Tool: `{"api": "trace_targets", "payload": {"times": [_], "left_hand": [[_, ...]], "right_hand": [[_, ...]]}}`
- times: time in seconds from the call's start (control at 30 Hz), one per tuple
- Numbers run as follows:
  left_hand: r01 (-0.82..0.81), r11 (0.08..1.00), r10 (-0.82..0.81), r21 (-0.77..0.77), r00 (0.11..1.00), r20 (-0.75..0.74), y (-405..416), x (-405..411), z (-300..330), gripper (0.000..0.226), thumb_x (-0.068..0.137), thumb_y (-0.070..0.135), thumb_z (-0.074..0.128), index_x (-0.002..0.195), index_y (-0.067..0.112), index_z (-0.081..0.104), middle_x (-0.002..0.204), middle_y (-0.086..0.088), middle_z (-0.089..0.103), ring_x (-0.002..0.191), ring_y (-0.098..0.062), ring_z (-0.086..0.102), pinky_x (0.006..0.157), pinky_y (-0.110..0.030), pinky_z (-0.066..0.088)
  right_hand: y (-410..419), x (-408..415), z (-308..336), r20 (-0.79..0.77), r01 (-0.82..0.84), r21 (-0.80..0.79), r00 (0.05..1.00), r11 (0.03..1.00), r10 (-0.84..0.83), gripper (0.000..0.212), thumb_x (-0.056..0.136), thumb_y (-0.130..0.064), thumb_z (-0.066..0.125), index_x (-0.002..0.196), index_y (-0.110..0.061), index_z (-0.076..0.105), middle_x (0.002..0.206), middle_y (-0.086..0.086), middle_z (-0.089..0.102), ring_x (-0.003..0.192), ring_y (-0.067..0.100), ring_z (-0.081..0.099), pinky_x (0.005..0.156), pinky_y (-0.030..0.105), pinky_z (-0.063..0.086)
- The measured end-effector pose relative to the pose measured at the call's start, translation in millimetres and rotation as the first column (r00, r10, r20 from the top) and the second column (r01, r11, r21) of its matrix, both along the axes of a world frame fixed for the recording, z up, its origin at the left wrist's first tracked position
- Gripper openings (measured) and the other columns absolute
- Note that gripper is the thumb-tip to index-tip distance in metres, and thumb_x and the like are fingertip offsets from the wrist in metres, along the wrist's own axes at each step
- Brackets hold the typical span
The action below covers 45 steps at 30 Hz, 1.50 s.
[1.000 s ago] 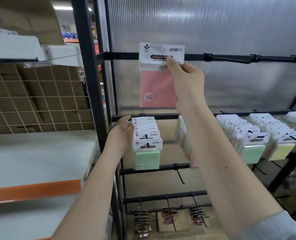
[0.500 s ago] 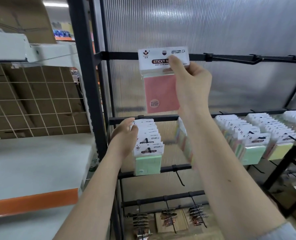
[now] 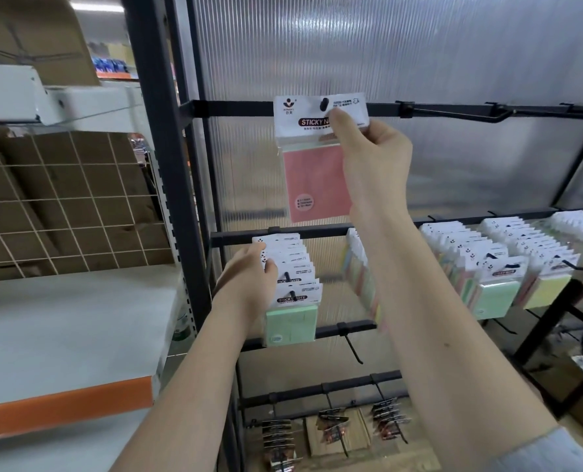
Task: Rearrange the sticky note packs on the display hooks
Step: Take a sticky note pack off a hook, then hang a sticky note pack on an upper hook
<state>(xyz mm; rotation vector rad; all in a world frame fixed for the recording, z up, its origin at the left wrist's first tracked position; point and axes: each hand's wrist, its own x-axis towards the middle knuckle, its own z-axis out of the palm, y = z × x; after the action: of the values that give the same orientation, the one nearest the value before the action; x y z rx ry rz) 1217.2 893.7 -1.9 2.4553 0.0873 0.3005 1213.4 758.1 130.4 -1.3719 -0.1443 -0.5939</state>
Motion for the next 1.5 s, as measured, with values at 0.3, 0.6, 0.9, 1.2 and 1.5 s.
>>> {"api": "trace_targets", "payload": {"times": [0.3, 0.6, 0.9, 1.2, 1.5], "left_hand": [[-0.021, 0.999, 0.023, 0.026, 0.997, -0.072, -2, 9, 1, 0.046, 0.098, 0.027, 0.033, 0.144, 0.020, 0.032, 0.138, -0.007, 0.045, 0.112, -0.025, 0.053, 0.094, -0.039, 0.046], [-0.051, 0.998, 0.054, 0.025, 0.991, -0.124, 1, 14, -3, 0.047, 0.100, 0.029, 0.032, 0.146, 0.023, 0.026, 0.141, -0.004, 0.041, 0.115, -0.020, 0.050, 0.095, -0.034, 0.044], [-0.028, 1.000, 0.028, 0.007, 0.997, -0.069, 2, 1, -1, 0.045, 0.099, 0.027, 0.037, 0.144, 0.025, 0.032, 0.138, -0.003, 0.047, 0.094, -0.012, 0.057, 0.072, -0.024, 0.043], [-0.016, 0.986, 0.013, -0.166, 1.000, -0.022, 2, -14, -4, 0.041, 0.098, 0.026, 0.042, 0.139, 0.028, 0.041, 0.141, 0.003, 0.046, 0.115, -0.015, 0.052, 0.090, -0.023, 0.039], [0.046, 0.970, -0.034, -0.238, 0.998, 0.055, -2, -38, -30, 0.042, 0.096, 0.025, 0.047, 0.138, 0.027, 0.043, 0.137, 0.002, 0.051, 0.097, 0.000, 0.048, 0.065, -0.007, 0.037]], "right_hand": [[12, 49, -4, -0.109, -0.028, -0.023, 0.994, 0.999, 0.026, 0.048, 0.086, -0.026, 0.069, 0.041, -0.023, 0.050, 0.038, -0.015, 0.035, 0.035, 0.003, 0.027, 0.037, 0.015, 0.023], [21, 101, 6, -0.223, -0.004, -0.186, 0.974, 0.983, -0.039, 0.050, 0.085, -0.028, 0.068, 0.053, -0.017, 0.031, 0.048, -0.003, 0.031, 0.049, 0.014, 0.029, 0.050, 0.023, 0.024], [17, 127, 12, -0.176, 0.052, -0.392, 0.976, 0.919, -0.131, 0.055, 0.084, -0.023, 0.065, 0.051, -0.022, 0.022, 0.048, -0.004, 0.019, 0.046, 0.014, 0.015, 0.047, 0.028, 0.013], [5, 117, -7, -0.145, 0.105, -0.319, 0.977, 0.942, -0.158, 0.016, 0.089, -0.021, 0.058, 0.089, -0.011, 0.071, 0.080, -0.002, 0.068, 0.070, 0.010, 0.058, 0.065, 0.024, 0.047], [-28, 50, -62, -0.192, 0.131, -0.198, 0.967, 0.971, -0.170, 0.019, 0.091, -0.025, 0.058, 0.073, -0.021, 0.062, 0.070, -0.006, 0.065, 0.064, 0.007, 0.059, 0.060, 0.019, 0.045]]}}
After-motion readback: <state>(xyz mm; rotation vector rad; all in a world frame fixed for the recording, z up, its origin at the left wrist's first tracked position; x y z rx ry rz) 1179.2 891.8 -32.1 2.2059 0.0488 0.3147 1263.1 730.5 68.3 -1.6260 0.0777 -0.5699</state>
